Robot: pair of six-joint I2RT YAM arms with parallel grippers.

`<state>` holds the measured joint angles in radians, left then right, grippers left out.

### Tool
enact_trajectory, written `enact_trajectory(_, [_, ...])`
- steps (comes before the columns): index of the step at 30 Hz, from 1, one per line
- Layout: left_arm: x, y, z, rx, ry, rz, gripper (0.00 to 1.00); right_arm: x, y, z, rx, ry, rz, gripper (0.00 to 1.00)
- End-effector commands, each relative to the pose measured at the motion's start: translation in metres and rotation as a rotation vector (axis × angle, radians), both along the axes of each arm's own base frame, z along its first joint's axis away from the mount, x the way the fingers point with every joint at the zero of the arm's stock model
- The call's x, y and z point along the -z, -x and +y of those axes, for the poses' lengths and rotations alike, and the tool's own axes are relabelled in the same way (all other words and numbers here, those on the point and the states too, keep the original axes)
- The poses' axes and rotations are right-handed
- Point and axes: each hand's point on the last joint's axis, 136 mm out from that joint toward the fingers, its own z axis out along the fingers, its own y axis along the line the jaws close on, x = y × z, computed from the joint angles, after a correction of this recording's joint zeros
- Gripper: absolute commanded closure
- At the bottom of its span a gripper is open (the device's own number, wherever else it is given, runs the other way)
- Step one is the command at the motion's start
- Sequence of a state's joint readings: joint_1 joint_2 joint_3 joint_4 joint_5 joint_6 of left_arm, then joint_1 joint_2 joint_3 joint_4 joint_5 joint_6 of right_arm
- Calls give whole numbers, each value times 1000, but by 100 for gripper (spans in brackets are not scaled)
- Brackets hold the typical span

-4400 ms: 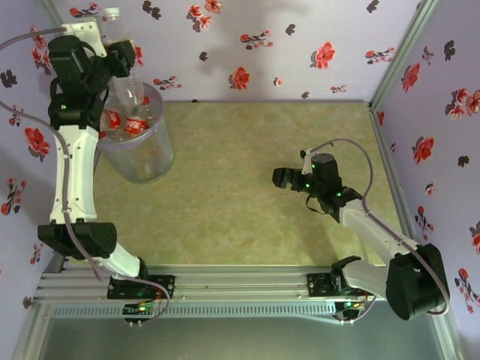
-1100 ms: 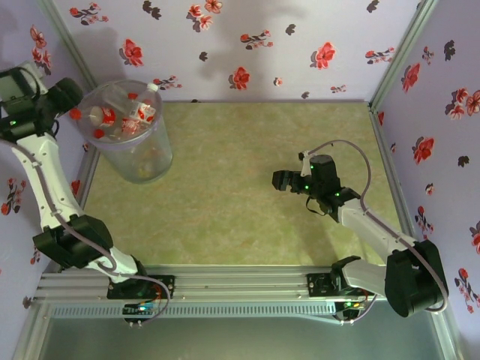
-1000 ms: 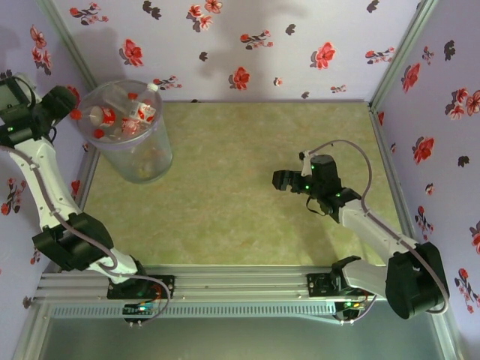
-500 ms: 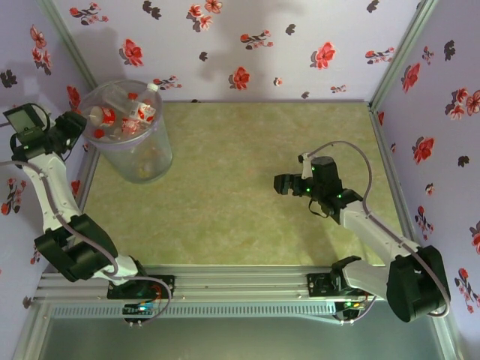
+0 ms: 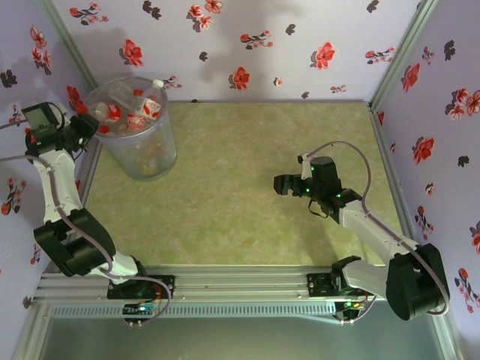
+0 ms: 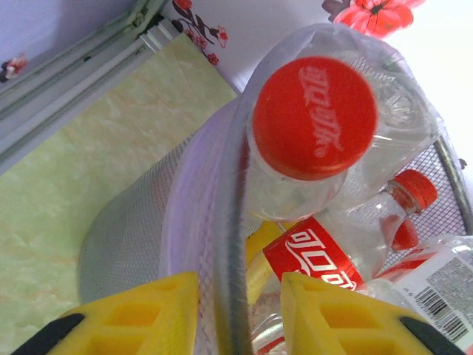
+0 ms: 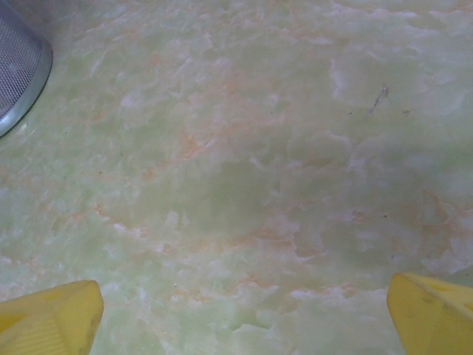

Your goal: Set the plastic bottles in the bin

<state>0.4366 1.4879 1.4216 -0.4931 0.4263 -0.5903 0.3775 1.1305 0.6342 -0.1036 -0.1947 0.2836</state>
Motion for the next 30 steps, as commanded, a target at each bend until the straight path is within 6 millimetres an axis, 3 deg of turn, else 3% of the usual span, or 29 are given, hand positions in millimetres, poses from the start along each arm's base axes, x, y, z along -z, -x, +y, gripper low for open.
enact_trajectory(1, [17,-12,-27,101,13,26,67,-16,-9,-2,11,2,-44,1])
enact_trajectory(11, [49,-41,-101,304,14,95,73,-16,-9,-2,17,-1,-43,1])
enact_trajectory(19, [57,-57,-166,469,-2,124,75,-17,-9,-7,42,10,-45,1])
enact_trajectory(25, [58,-61,-214,567,-4,123,75,-31,-16,-42,237,25,-125,1])
enact_trajectory(30, [56,-63,-257,631,8,102,75,-20,-17,-72,363,4,-64,1])
